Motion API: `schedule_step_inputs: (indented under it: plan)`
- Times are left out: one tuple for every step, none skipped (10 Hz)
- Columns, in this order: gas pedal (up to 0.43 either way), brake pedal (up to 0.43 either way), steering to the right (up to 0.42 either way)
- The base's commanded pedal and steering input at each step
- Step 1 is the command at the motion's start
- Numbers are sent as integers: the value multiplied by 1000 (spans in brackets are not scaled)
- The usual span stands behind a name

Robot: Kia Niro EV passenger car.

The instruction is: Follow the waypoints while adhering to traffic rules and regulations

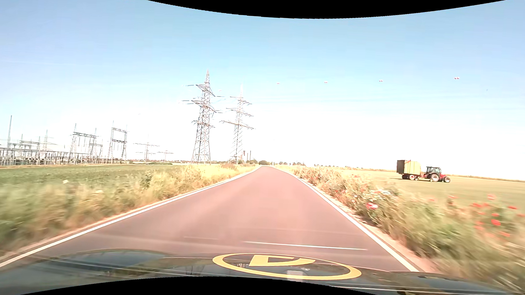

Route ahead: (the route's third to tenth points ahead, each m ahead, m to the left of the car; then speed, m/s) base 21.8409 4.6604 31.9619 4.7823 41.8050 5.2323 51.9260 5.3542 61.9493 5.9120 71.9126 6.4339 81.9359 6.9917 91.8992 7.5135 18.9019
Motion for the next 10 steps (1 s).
schedule_step_inputs:
  plan:
    - [268,0,-5]
    - [268,0,-2]
    - [268,0,-2]
    - [268,0,-2]
    - [268,0,-2]
    - [268,0,-2]
    - [268,0,-2]
    - [268,0,-1]
    - [268,0,-1]
    - [268,0,0]
